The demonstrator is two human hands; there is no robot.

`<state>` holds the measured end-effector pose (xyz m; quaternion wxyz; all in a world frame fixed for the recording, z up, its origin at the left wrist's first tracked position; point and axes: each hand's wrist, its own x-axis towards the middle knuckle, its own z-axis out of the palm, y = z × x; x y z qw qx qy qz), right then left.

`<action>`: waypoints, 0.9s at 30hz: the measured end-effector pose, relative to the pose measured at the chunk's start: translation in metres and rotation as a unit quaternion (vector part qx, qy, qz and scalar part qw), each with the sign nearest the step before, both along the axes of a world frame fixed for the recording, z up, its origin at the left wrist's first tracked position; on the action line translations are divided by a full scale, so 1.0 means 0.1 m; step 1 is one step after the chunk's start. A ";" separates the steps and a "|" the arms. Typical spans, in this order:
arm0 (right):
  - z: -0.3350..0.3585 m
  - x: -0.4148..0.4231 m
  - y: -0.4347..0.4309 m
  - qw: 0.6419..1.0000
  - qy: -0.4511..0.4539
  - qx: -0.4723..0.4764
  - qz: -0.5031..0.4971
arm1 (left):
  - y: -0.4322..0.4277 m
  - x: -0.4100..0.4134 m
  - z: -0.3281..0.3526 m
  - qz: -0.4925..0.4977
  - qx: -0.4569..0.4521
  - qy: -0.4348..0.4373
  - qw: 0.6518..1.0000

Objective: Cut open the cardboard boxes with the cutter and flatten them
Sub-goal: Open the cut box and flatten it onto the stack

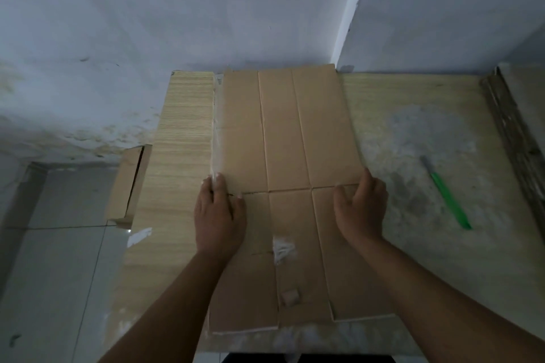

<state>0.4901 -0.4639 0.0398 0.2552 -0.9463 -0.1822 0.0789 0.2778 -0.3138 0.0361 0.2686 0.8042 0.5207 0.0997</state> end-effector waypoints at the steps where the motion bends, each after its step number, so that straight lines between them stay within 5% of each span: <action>1: 0.03 -0.01 0.00 1.000 0.022 0.002 -0.020 | 0.01 -0.05 0.03 0.020 -0.008 -0.025 0.999; 8: 0.14 -0.30 -0.39 0.991 0.098 0.077 -0.045 | -0.07 -0.34 0.24 0.122 -0.029 -0.120 0.985; 14: 0.34 -0.24 -0.77 0.981 0.091 0.153 -0.073 | -0.34 -0.25 0.39 0.094 -0.060 -0.135 0.985; 27: 0.93 2.05 -2.70 0.981 -0.019 0.177 -0.079 | -1.89 2.09 0.89 0.048 -0.115 -0.240 0.963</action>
